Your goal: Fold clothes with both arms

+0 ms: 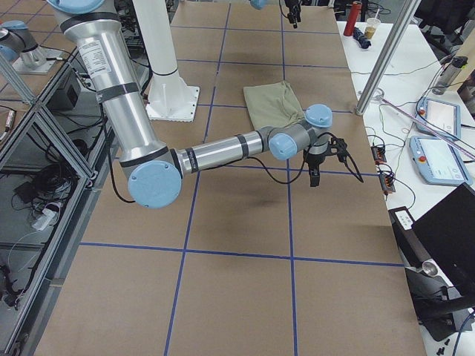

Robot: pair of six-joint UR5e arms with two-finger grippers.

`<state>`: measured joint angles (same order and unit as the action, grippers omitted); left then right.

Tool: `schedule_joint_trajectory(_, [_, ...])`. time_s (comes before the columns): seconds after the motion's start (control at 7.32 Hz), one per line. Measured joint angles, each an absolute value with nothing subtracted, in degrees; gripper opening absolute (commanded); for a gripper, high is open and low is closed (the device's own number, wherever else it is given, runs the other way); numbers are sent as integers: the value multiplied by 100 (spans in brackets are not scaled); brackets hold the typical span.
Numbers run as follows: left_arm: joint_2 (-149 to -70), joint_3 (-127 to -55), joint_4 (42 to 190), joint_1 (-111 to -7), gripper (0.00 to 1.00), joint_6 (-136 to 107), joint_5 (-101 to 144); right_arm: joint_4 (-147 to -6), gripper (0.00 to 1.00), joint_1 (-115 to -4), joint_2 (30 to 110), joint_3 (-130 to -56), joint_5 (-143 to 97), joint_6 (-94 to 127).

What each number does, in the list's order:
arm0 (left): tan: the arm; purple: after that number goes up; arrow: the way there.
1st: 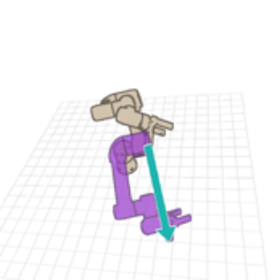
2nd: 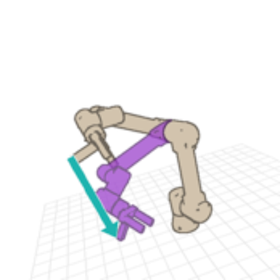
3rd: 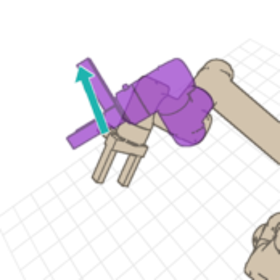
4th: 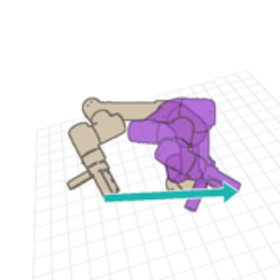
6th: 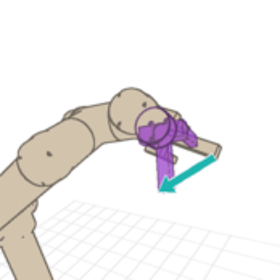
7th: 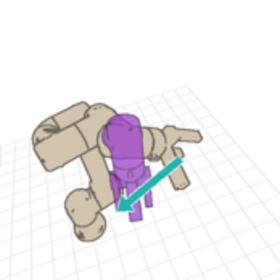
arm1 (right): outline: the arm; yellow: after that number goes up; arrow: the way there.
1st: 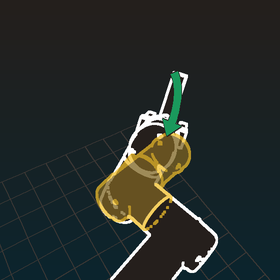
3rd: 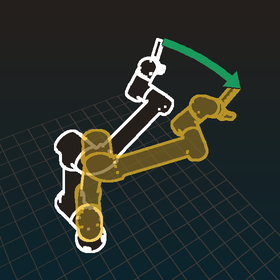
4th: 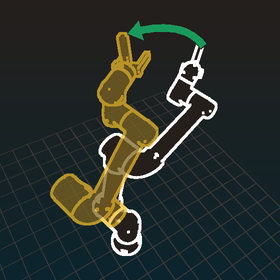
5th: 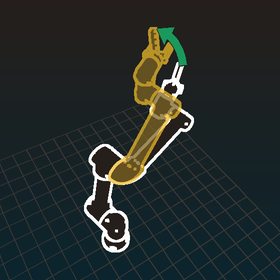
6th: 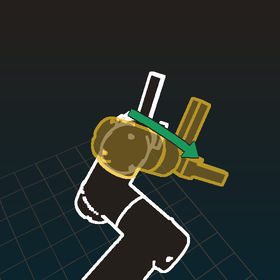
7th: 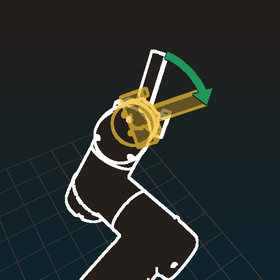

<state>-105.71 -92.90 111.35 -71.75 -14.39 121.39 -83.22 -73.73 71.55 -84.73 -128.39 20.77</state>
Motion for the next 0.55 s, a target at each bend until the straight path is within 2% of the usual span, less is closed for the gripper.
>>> schedule_joint_trajectory(0.55, [-10254,-9103,10257,-7838,100,-286,13413,-8599,100,-7925,7987,-8478,-13395,1147])
